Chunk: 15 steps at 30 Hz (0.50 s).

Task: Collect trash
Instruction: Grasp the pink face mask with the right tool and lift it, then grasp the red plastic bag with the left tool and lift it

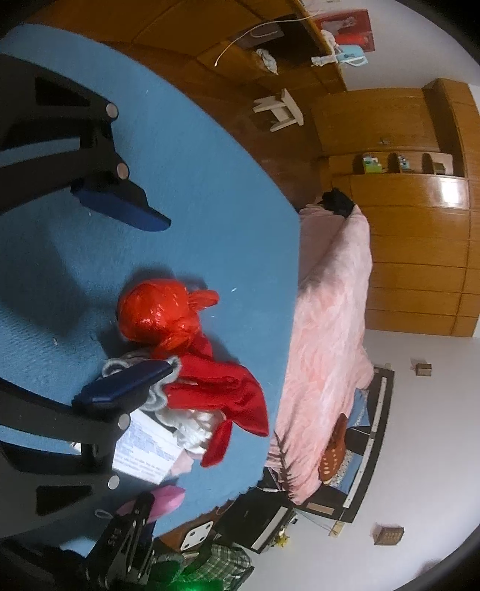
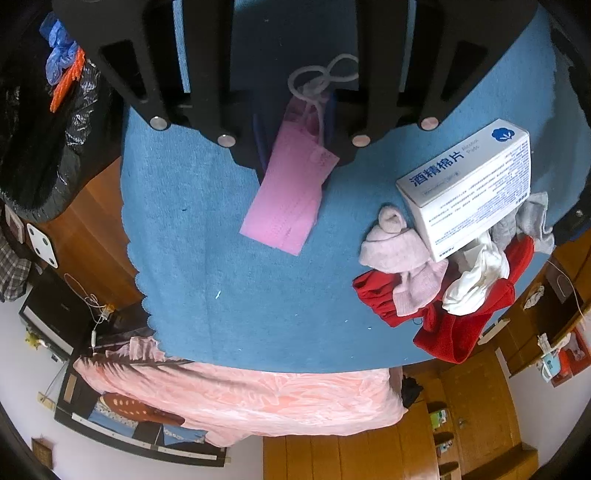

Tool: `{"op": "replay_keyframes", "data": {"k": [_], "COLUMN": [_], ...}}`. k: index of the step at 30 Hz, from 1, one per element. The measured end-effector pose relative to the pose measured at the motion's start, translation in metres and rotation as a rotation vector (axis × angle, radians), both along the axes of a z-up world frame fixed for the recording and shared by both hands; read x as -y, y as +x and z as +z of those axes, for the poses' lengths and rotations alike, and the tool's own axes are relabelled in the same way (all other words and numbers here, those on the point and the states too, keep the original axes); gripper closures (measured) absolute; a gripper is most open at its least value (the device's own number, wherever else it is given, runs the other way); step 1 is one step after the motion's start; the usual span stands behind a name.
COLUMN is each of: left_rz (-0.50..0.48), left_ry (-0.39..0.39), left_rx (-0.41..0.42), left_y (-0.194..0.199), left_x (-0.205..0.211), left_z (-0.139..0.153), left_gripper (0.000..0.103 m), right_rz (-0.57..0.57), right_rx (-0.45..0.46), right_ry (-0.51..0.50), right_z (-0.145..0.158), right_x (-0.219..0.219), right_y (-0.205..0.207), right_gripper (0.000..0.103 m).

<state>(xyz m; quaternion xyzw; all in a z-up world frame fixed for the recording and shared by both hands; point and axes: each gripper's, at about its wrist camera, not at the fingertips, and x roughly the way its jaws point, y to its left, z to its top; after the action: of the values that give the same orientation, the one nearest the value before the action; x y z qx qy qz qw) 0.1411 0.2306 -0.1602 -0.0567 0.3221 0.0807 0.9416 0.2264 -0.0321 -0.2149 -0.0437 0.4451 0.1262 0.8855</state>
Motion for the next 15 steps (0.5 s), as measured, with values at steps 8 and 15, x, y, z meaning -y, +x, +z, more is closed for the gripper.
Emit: {"op": "replay_keyframes", "data": {"k": [8,15], "left_rz": [0.032,0.021], "left_ry": [0.018,0.009], "left_rx": [-0.032,-0.055], "left_y": [0.004,0.019], "left_x": [-0.008,-0.005], "left_z": [-0.007,-0.014], "left_gripper": [0.030,0.030], "right_rz": [-0.004,-0.004], "right_rx": [0.000,0.000], "right_ry": [0.003,0.001], "right_z": [0.000,0.000], "right_x": [0.000,0.000], "right_y": [-0.001,-0.001], "right_gripper": [0.079,0.078]}}
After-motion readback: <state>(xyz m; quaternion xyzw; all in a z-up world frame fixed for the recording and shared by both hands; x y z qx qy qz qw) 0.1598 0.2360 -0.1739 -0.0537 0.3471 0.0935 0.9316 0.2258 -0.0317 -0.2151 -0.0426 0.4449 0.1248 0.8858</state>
